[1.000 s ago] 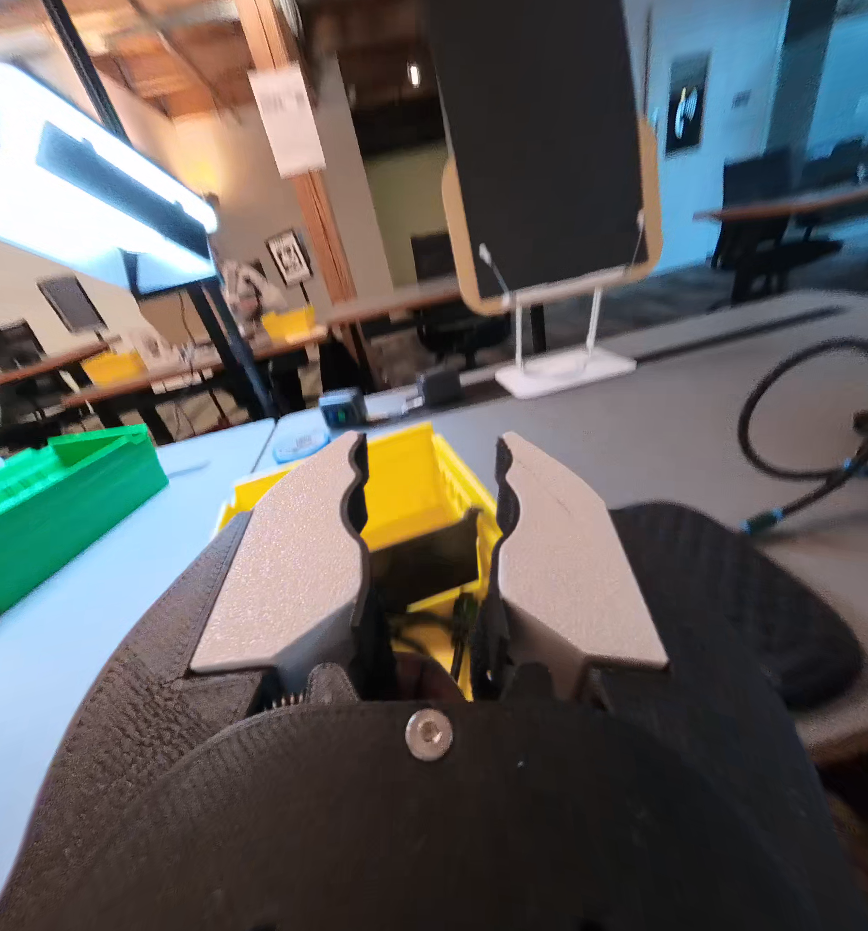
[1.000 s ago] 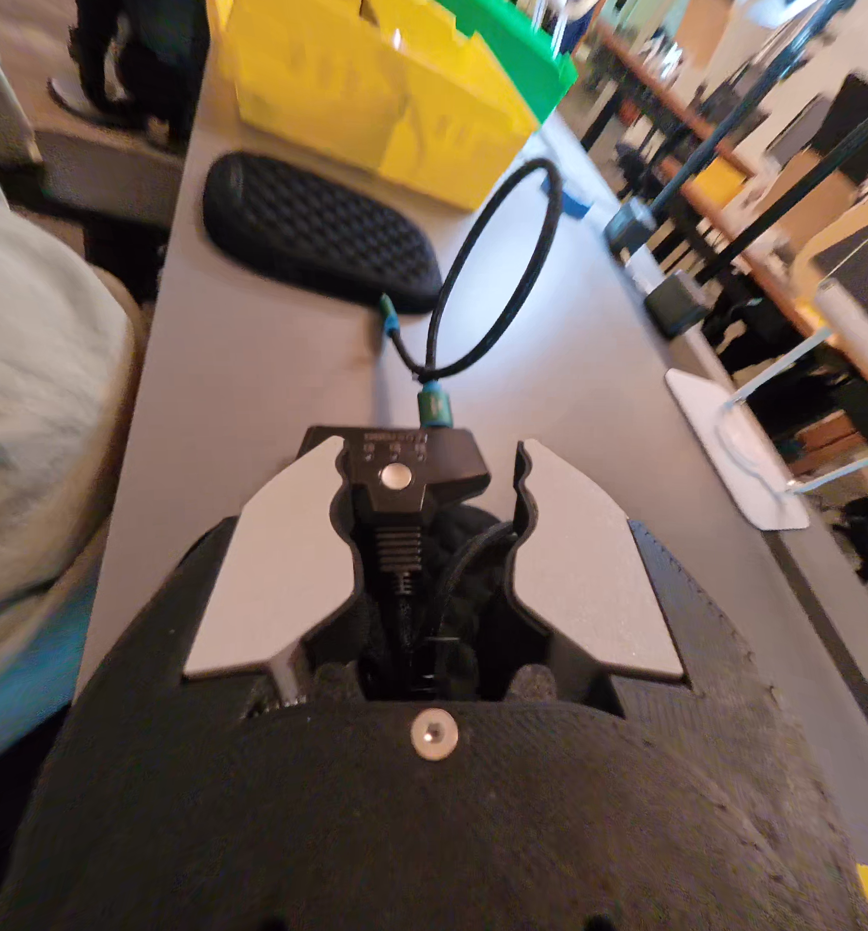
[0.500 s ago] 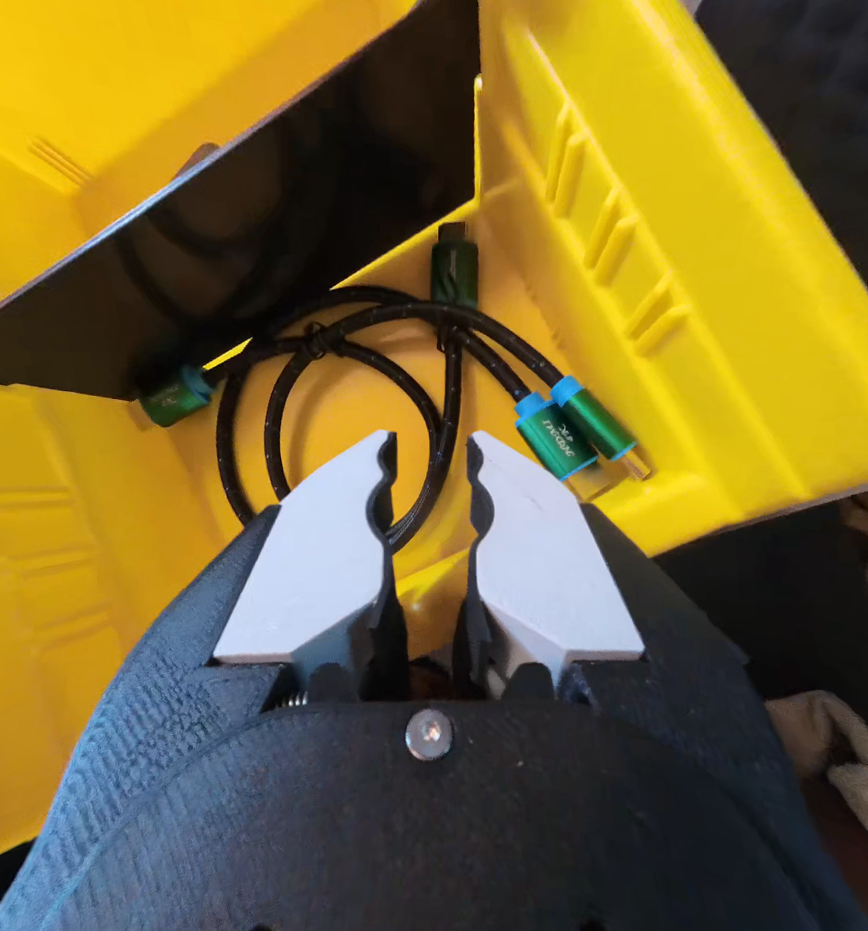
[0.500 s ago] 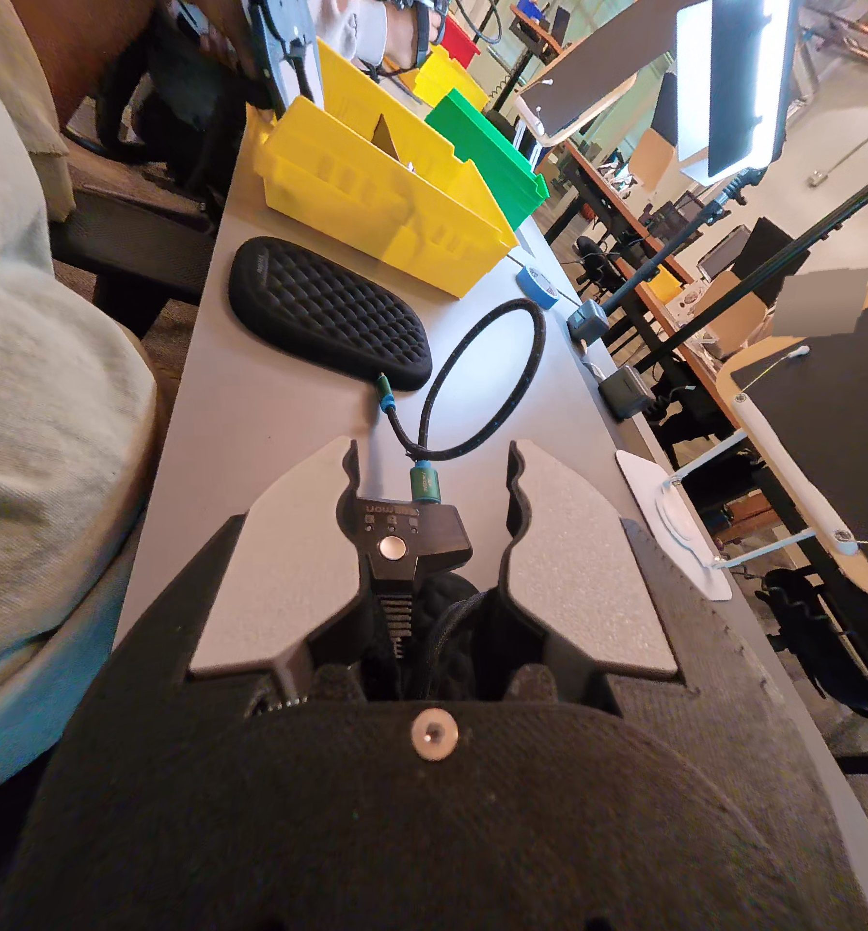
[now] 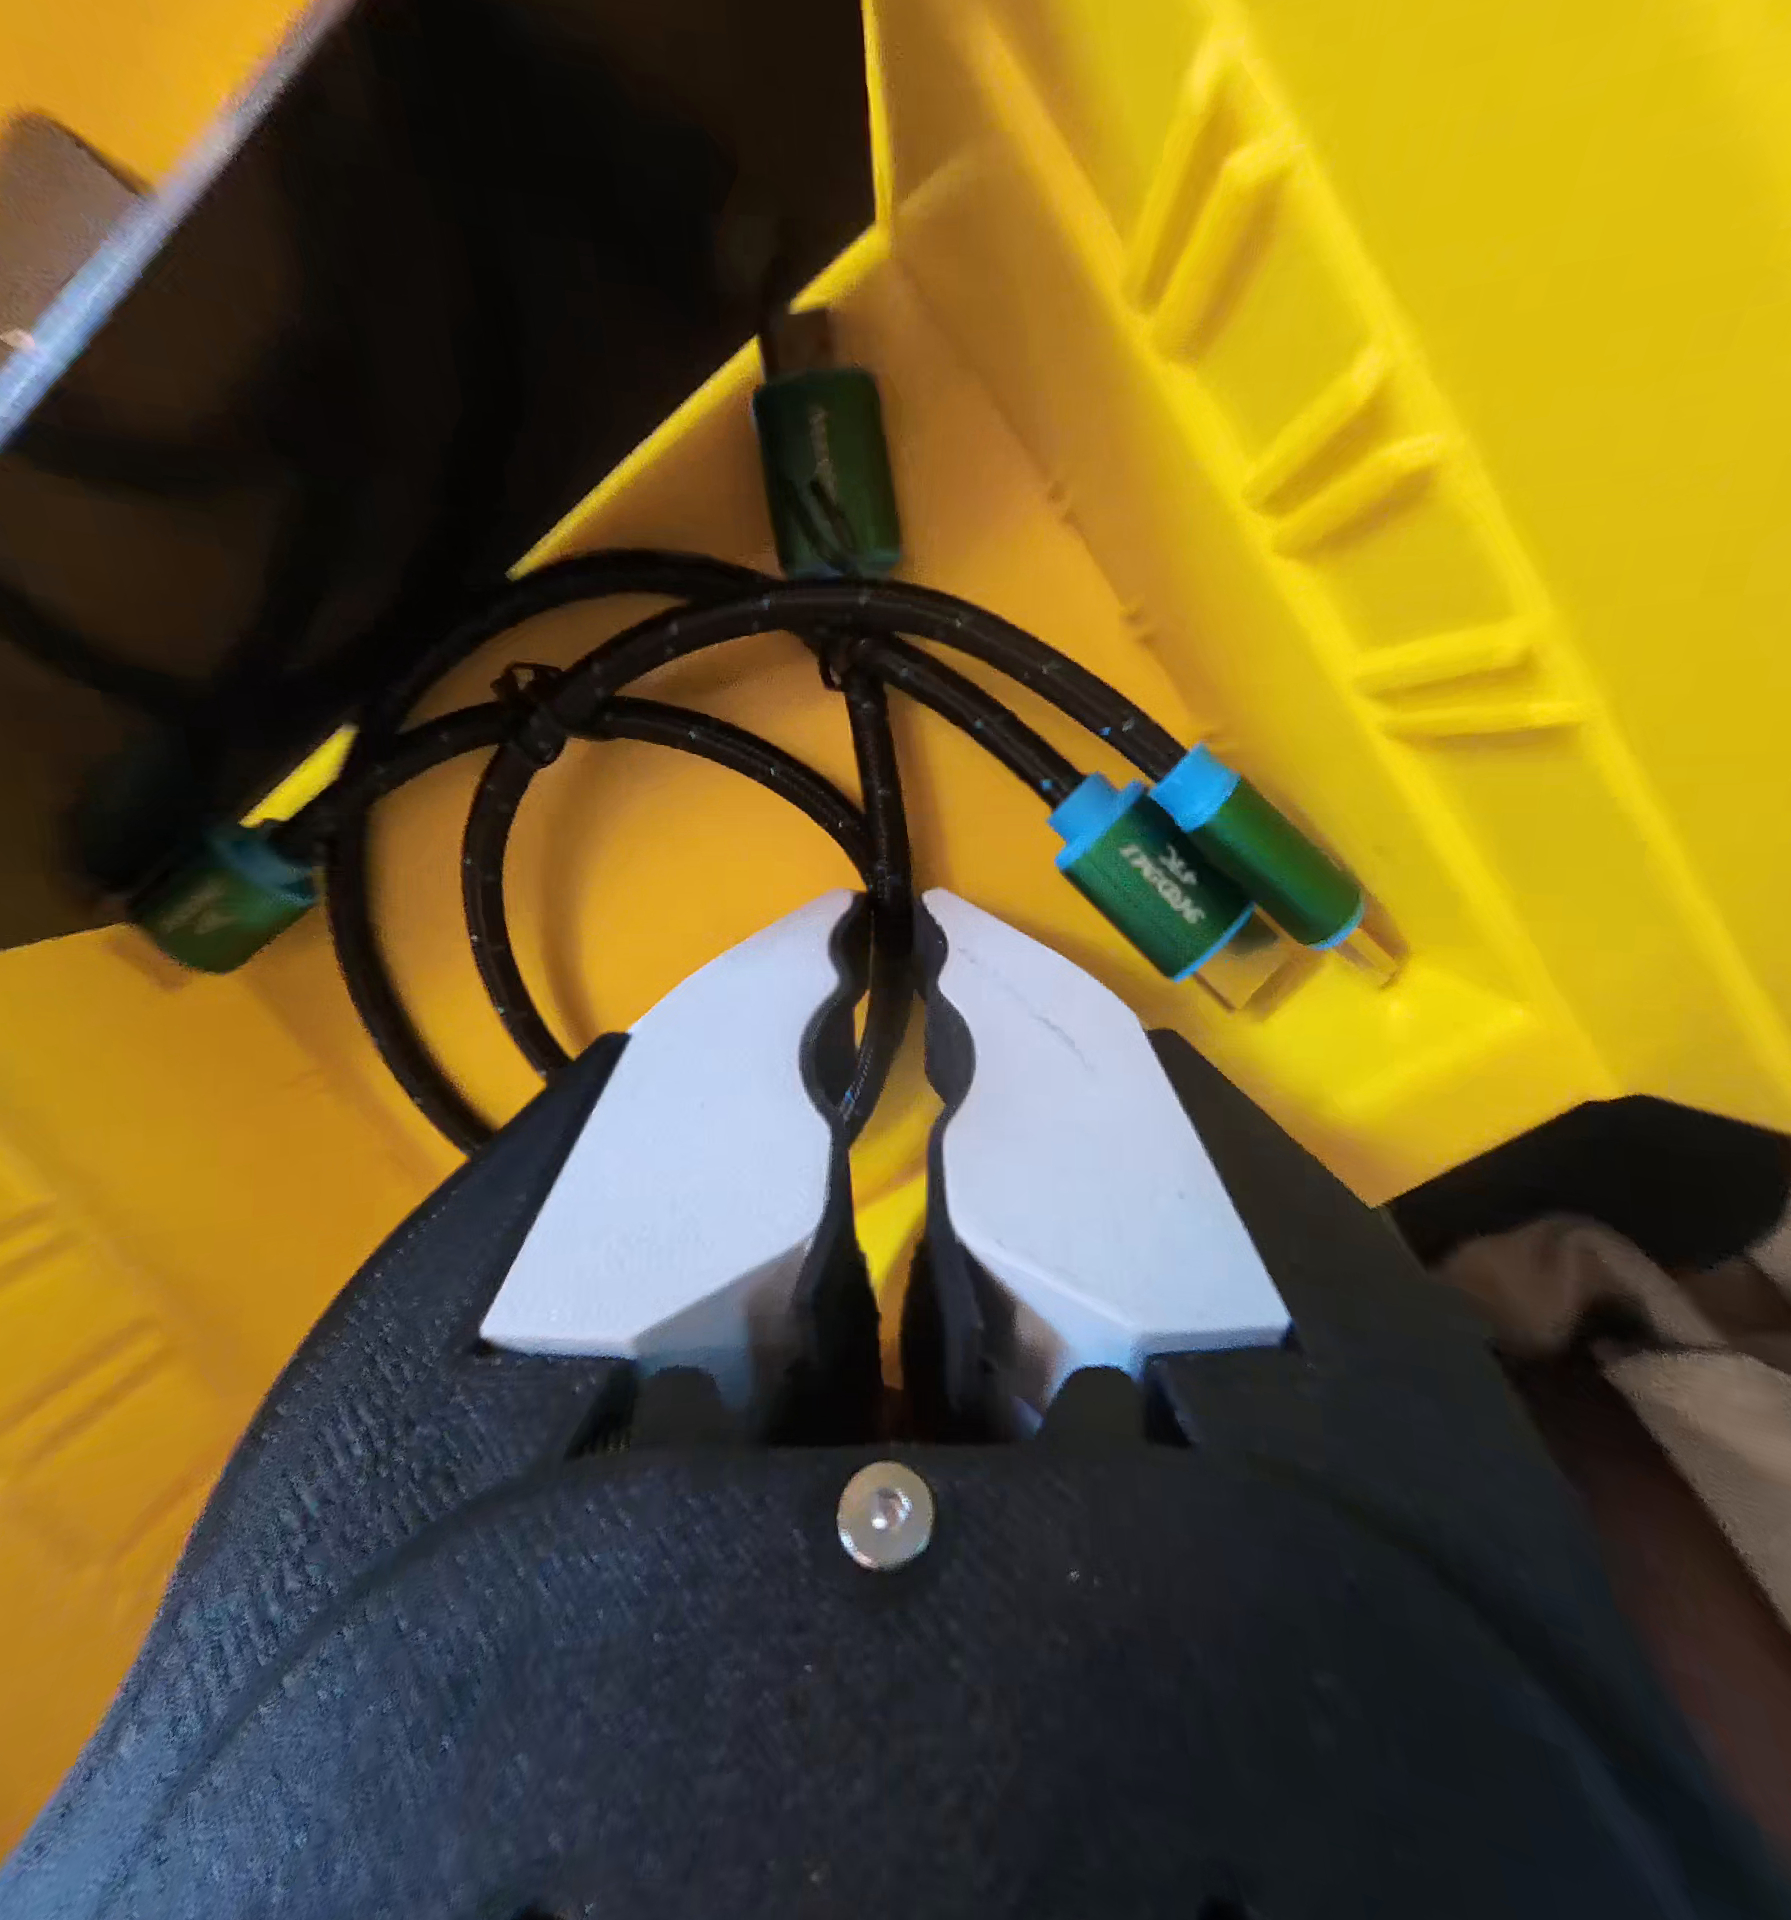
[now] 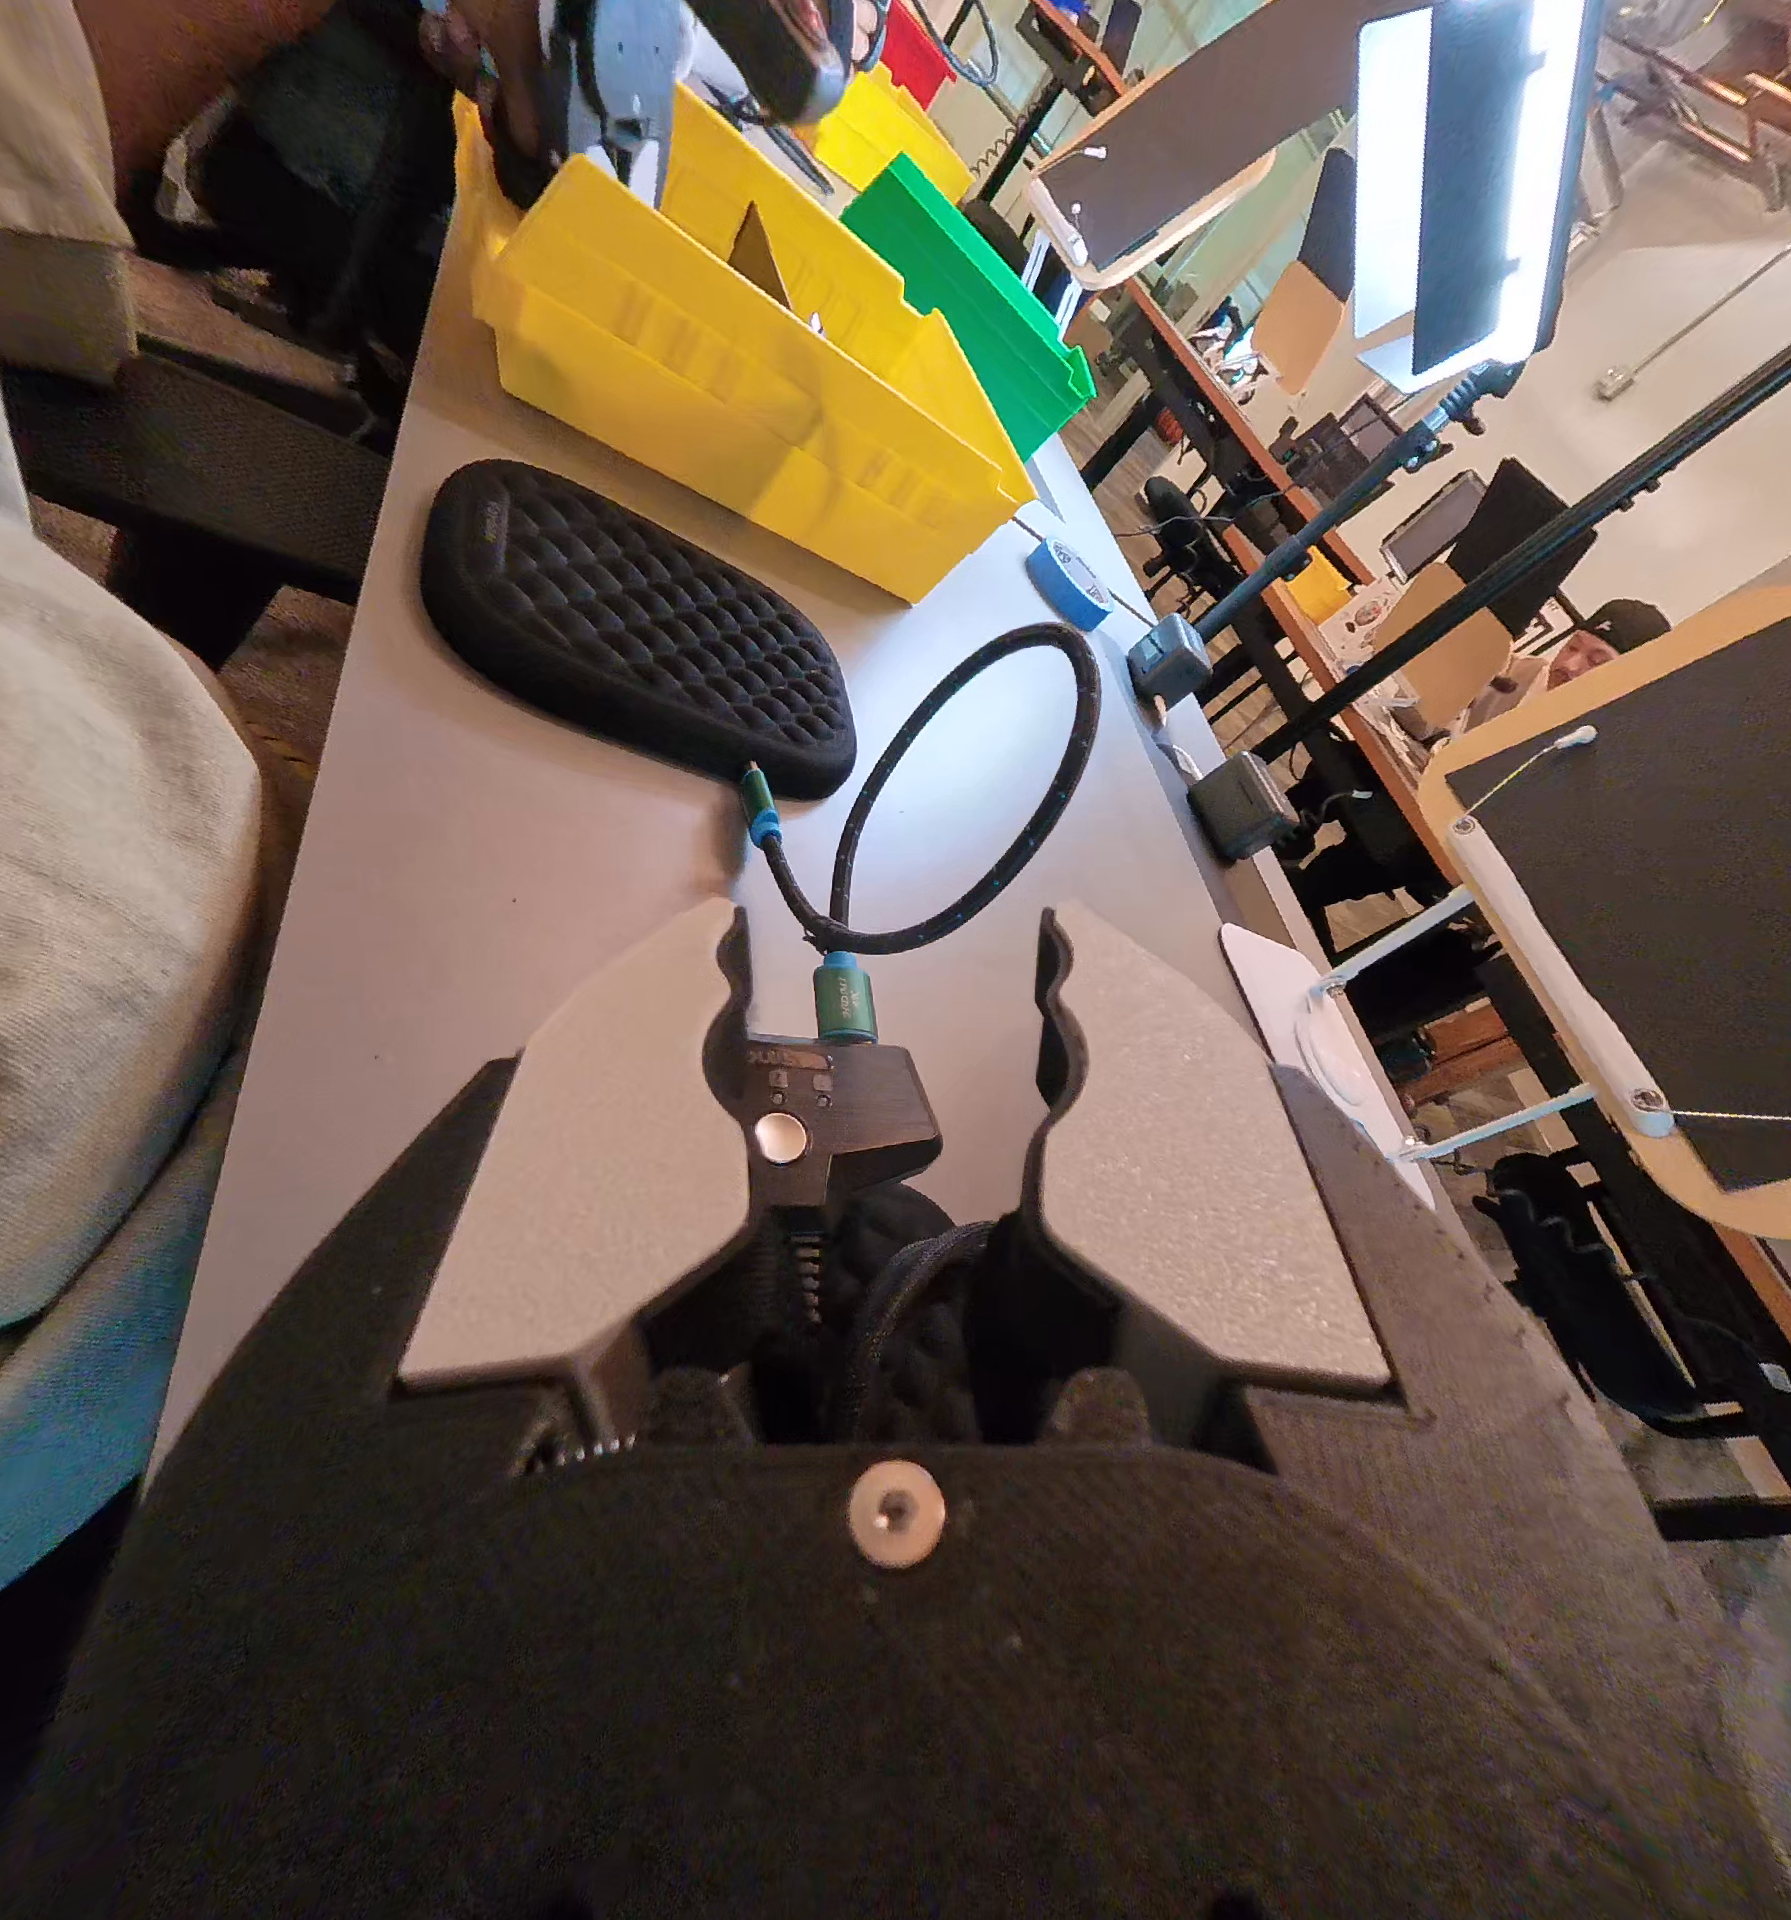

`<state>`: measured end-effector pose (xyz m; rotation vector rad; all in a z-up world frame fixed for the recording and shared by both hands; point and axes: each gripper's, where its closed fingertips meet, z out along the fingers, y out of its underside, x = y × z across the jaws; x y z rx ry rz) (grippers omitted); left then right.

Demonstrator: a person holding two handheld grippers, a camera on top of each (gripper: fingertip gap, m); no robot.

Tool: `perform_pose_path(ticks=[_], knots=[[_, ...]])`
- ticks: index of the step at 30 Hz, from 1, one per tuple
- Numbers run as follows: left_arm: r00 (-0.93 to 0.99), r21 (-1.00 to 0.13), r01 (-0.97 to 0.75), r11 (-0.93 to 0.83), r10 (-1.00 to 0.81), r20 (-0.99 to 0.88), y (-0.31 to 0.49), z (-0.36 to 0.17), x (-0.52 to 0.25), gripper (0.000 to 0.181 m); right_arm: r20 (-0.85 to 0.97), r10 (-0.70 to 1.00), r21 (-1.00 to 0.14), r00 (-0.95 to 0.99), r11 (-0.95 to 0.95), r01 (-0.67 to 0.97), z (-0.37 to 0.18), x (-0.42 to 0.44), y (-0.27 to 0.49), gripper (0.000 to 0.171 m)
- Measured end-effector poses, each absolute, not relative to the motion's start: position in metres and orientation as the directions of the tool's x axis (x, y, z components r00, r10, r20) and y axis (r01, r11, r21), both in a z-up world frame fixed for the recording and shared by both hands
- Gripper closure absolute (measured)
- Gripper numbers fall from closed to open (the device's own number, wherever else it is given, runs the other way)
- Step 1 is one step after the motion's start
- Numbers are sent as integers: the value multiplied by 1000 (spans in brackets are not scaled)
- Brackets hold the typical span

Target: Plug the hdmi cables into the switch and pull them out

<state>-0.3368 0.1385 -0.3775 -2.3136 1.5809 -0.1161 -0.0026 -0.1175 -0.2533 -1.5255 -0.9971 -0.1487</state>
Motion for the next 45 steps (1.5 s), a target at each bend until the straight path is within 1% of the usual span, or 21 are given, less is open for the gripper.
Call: perform_pose_path(ticks=[2, 4, 6, 8, 14, 16, 18, 20, 22, 23, 24, 26, 30, 32, 34, 36, 37, 39, 40, 43, 45], knots=[[396, -407, -864, -296, -899, -188, 141, -366, -335, 170, 612, 494, -750, 618, 113, 651, -254, -3, -117, 118], [429, -543, -807, -232, -862, -269, 144, -343, -334, 172, 610, 496, -753, 618, 118, 648, -254, -3, -117, 119], [516, -692, -700, -175, -794, -322, 150, -312, -334, 174, 609, 497, -756, 618, 126, 642, -254, -5, -116, 120], [598, -803, -586, -109, -727, -337, 153, -286, -338, 174, 608, 496, -758, 620, 131, 639, -256, -5, -115, 120], [768, -954, -300, -5, -594, -238, 167, -247, -350, 175, 620, 491, -746, 612, 127, 654, -257, -6, -114, 120], [769, -970, -242, 23, -605, -207, 165, -239, -347, 175, 623, 485, -745, 614, 128, 654, -256, -5, -114, 120], [713, -982, -184, 44, -681, -164, 153, -231, -336, 175, 621, 483, -748, 617, 129, 651, -255, -4, -114, 120], [662, -995, -95, 1, -747, -64, 145, -226, -329, 175, 621, 480, -749, 620, 127, 651, -256, -4, -113, 120], [691, -982, -162, -97, -722, -43, 154, -242, -334, 174, 621, 481, -748, 619, 126, 652, -257, -4, -112, 120], [706, -973, -218, -71, -700, -107, 154, -243, -336, 175, 622, 481, -746, 618, 124, 654, -258, -4, -112, 120], [663, -966, -258, -22, -731, -161, 145, -240, -329, 175, 625, 479, -743, 617, 120, 659, -258, -4, -112, 120], [592, -975, -221, 10, -793, -142, 128, -231, -318, 175, 629, 475, -739, 615, 122, 662, -258, -4, -112, 120], [551, -993, 107, -49, -829, 100, 131, -205, -329, 175, 628, 474, -743, 617, 129, 657, -257, -4, -112, 120], [515, -973, 227, -42, -843, 156, 130, -198, -341, 175, 629, 472, -742, 617, 127, 659, -257, -3, -112, 120], [418, -921, 385, -52, -880, 224, 124, -185, -353, 175, 627, 472, -745, 620, 132, 653, -256, -4, -112, 121], [337, -821, 554, -142, -863, 376, 133, -178, -371, 175, 624, 475, -749, 620, 139, 648, -255, -5, -112, 121], [408, -826, 539, -163, -808, 425, 147, -191, -378, 175, 625, 476, -747, 619, 137, 650, -256, -6, -112, 121], [633, -917, 350, -194, -672, 384, 167, -230, -385, 174, 629, 479, -741, 613, 128, 660, -258, -6, -110, 121], [655, -932, 302, -201, -667, 356, 166, -236, -384, 175, 630, 481, -737, 610, 122, 665, -259, -6, -110, 121], [455, -871, 455, -186, -792, 407, 145, -204, -376, 175, 628, 487, -737, 607, 122, 665, -260, -8, -110, 121], [475, -892, 420, -166, -798, 372, 143, -205, -374, 175, 626, 489, -739, 607, 123, 663, -261, -8, -109, 121]])
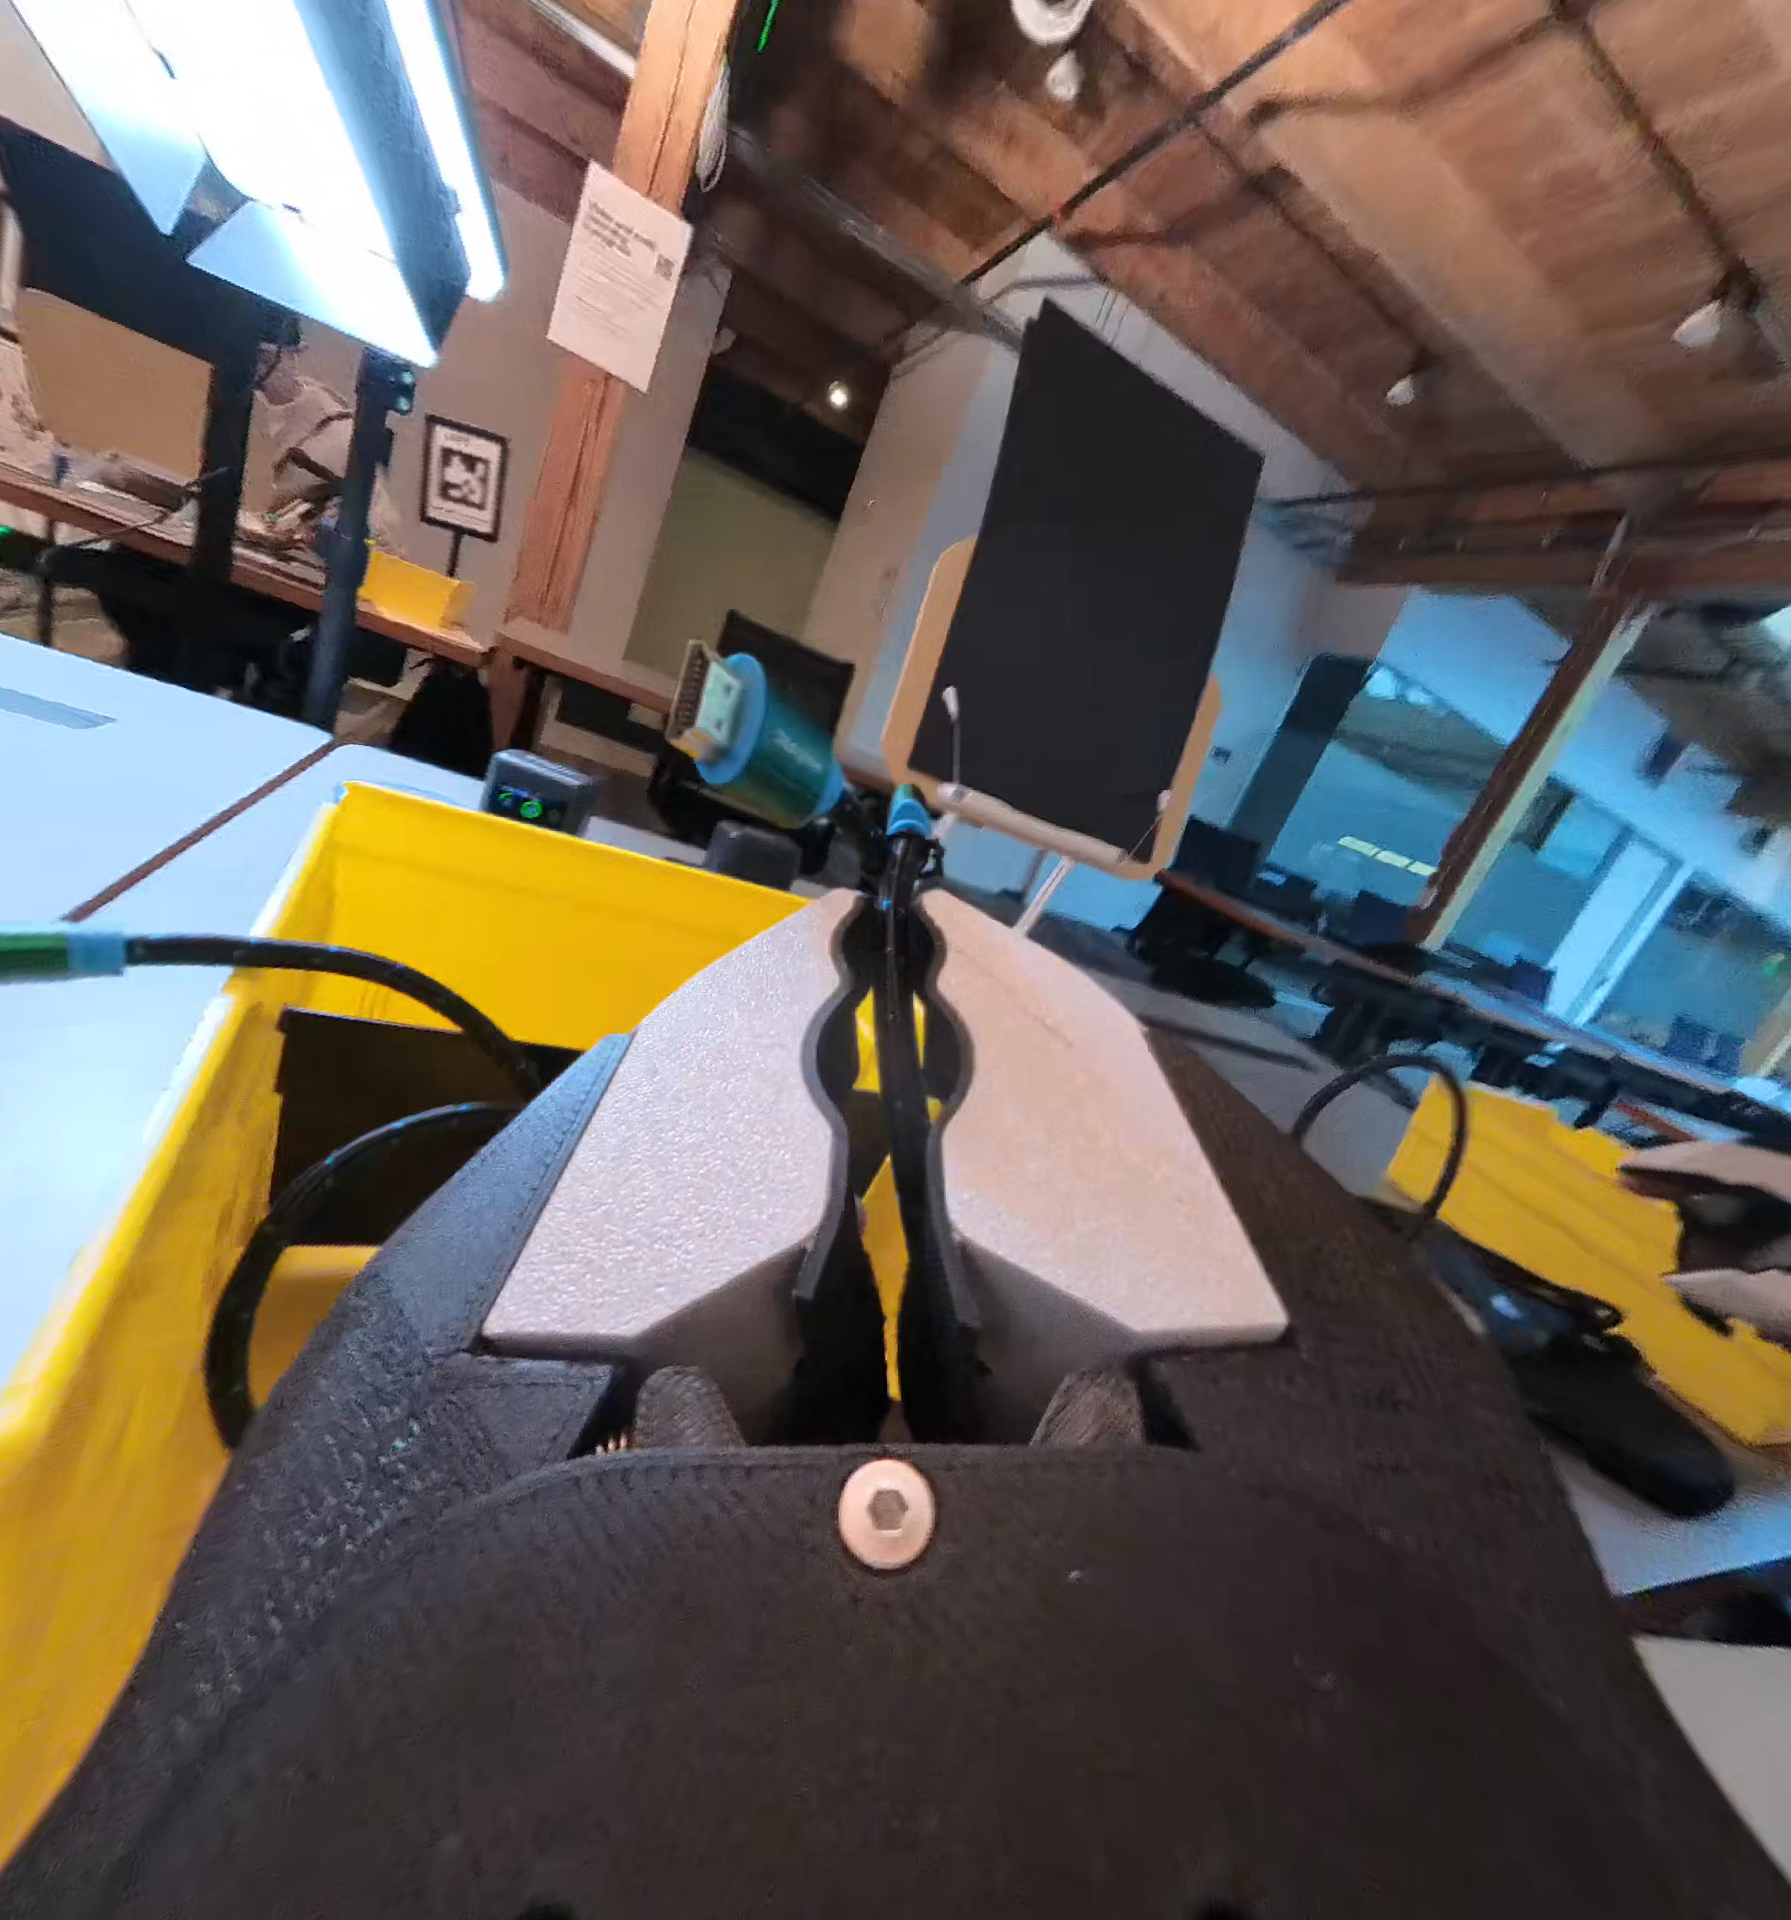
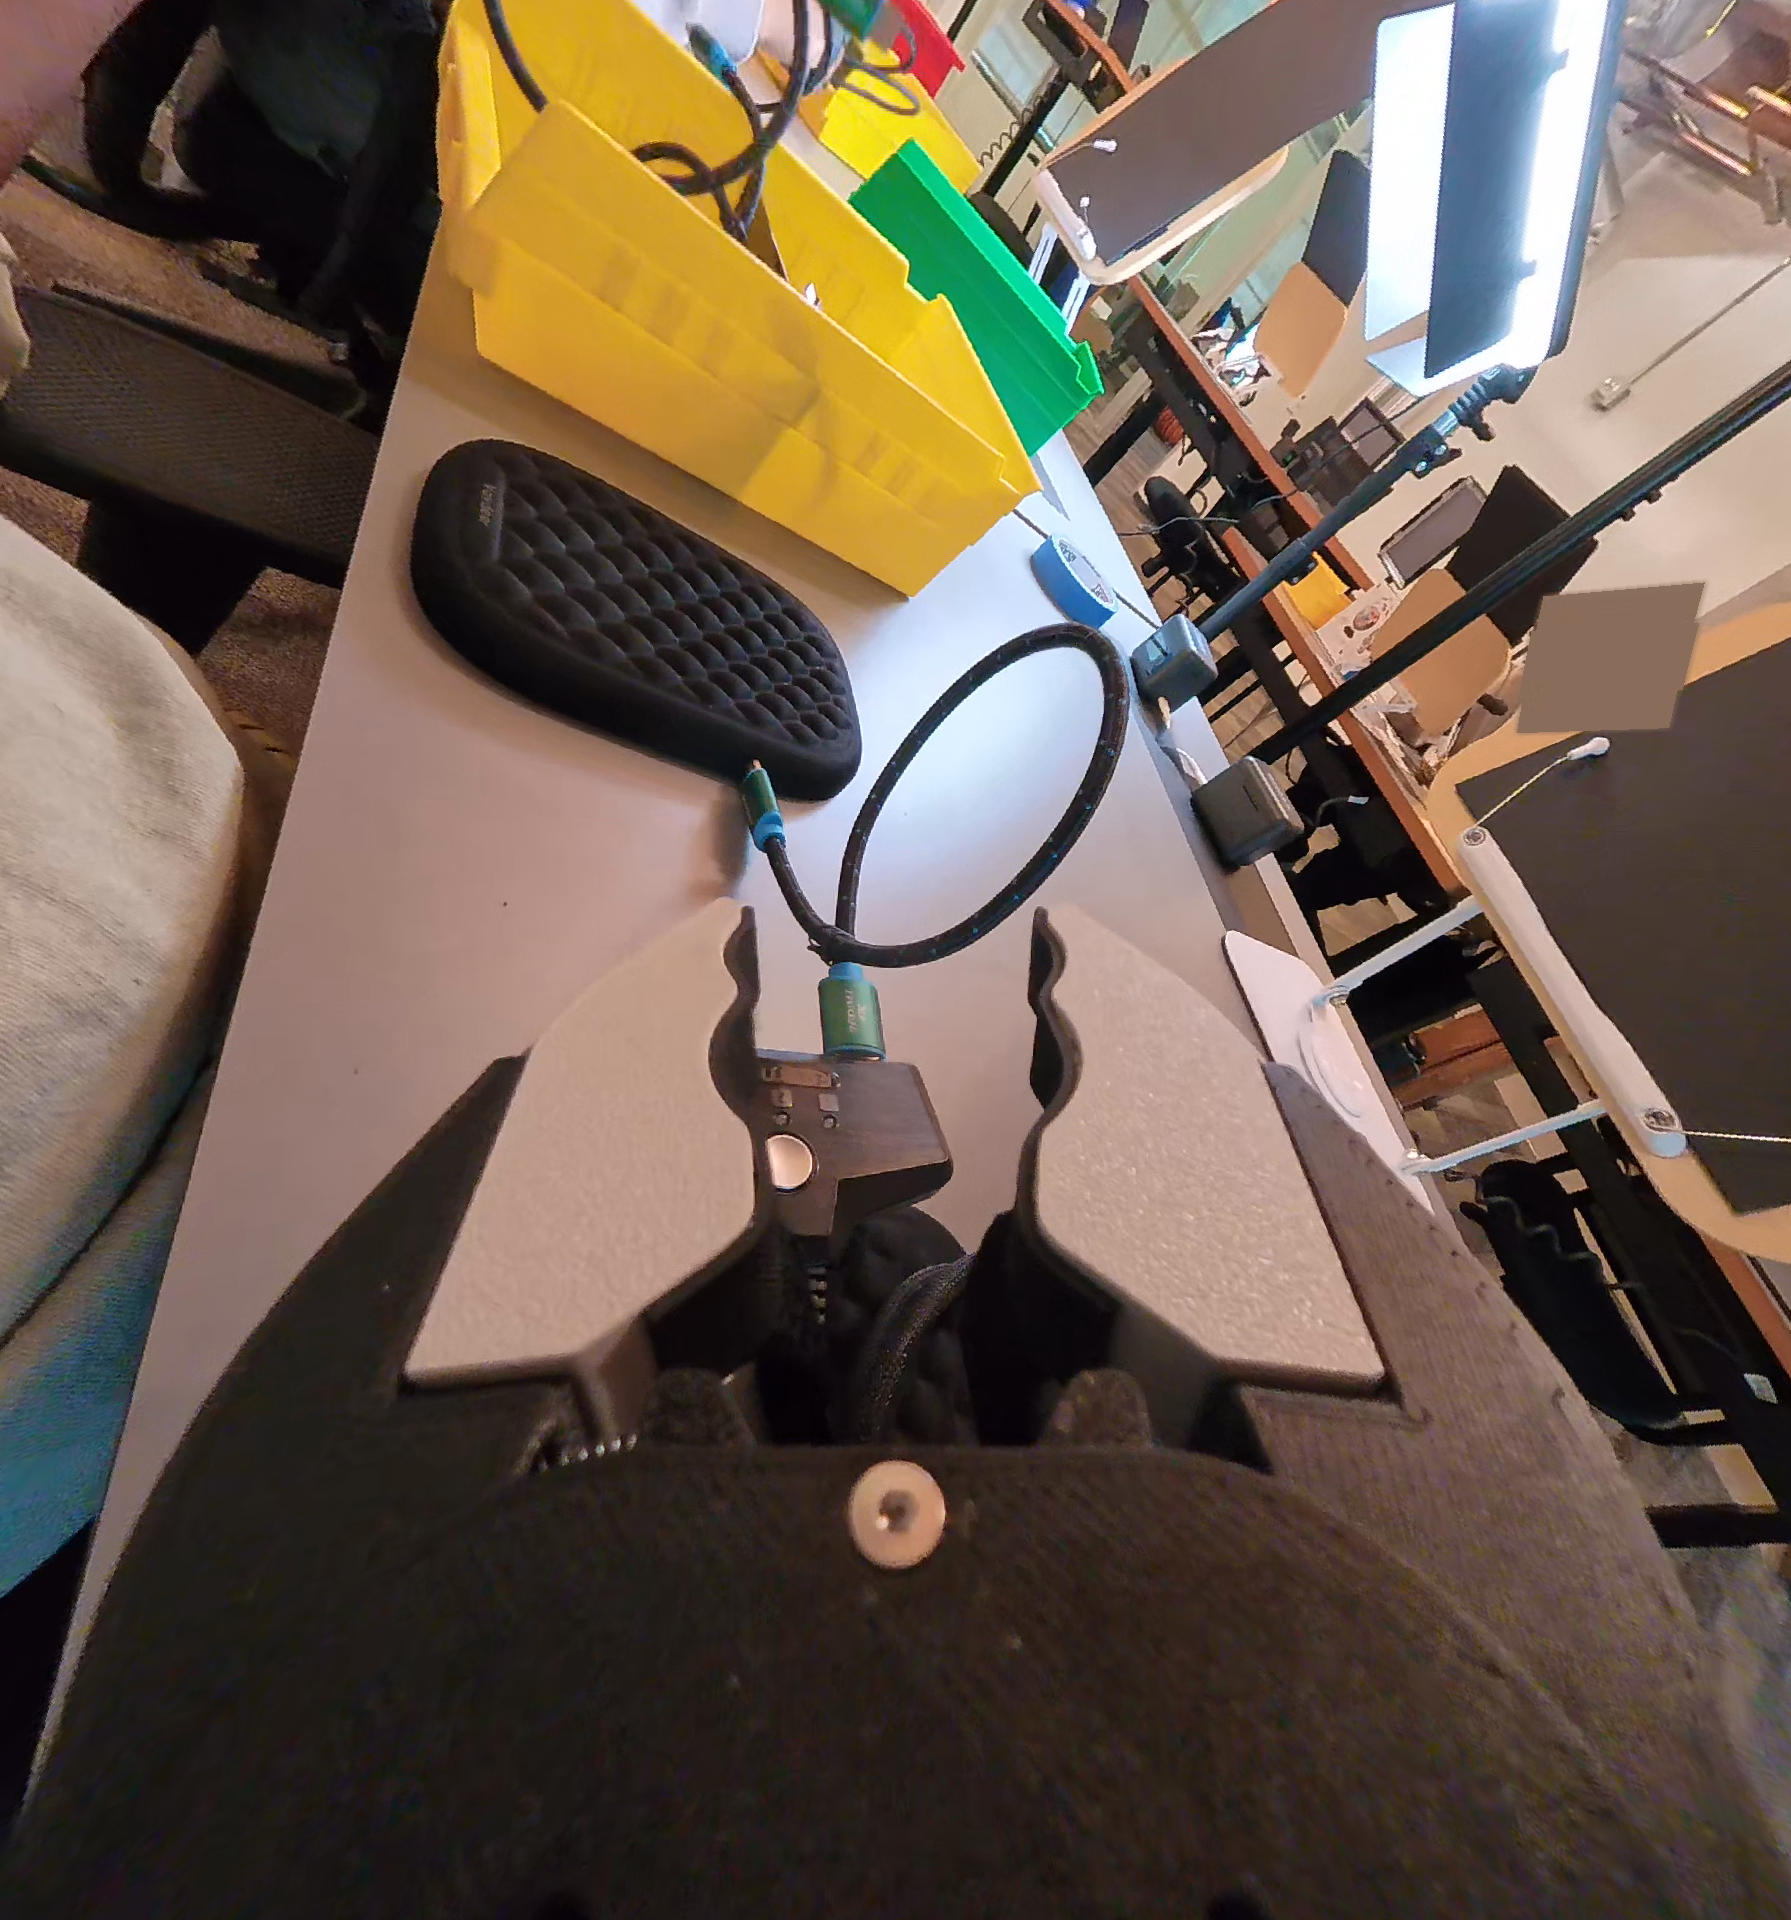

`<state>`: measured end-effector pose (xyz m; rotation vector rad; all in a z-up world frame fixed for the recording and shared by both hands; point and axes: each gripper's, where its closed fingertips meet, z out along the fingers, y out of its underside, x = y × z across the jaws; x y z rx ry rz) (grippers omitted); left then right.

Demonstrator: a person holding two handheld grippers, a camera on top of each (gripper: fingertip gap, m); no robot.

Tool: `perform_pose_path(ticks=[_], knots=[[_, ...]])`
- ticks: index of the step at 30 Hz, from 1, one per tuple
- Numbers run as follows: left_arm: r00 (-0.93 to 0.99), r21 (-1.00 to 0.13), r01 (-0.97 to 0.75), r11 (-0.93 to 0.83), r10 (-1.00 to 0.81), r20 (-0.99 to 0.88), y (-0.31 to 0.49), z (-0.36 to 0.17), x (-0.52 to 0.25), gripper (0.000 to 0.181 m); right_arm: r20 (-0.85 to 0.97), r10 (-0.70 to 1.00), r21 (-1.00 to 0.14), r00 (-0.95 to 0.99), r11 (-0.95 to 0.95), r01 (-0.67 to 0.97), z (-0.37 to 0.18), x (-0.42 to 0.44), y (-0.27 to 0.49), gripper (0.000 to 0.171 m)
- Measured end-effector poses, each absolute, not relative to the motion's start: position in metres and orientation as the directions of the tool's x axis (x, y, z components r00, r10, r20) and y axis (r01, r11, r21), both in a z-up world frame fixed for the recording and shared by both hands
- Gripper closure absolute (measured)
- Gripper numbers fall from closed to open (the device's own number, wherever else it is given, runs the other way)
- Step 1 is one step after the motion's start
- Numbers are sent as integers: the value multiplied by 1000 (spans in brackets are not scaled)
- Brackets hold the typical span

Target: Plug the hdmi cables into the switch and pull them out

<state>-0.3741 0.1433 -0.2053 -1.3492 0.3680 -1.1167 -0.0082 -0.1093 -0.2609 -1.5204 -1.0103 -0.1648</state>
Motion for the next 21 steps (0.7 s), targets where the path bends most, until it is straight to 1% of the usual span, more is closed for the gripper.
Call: perform_pose_path(ticks=[2, 5, 7, 11, 14, 15, 17, 21], knots=[[502, -909, 390, -150, -793, 346, 143, -207, -372, 175, 624, 491, -739, 607, 118, 664, -262, -8, -109, 121], [451, -902, 416, -115, -836, 314, 132, -192, -362, 175, 624, 493, -740, 606, 123, 661, -262, -9, -109, 121], [418, -907, 419, -49, -876, 241, 118, -178, -350, 175, 618, 498, -750, 608, 140, 647, -259, -12, -110, 121], [381, -889, 428, 163, -925, 13, 80, -143, -316, 175, 602, 509, -772, 616, 174, 611, -255, -20, -110, 121], [429, -849, 372, 376, -880, -202, 53, -127, -282, 175, 588, 514, -794, 624, 219, 567, -249, -31, -108, 121], [428, -831, 344, 437, -861, -276, 43, -125, -268, 175, 577, 518, -807, 632, 242, 538, -245, -36, -108, 121], [372, -803, 324, 501, -848, -379, 23, -127, -239, 175, 539, 532, -841, 653, 287, 459, -235, -47, -109, 121], [217, -726, 390, 567, -822, -526, -20, -137, -194, 175, 378, 573, -917, 727, 342, 207, -209, -60, -109, 121]])
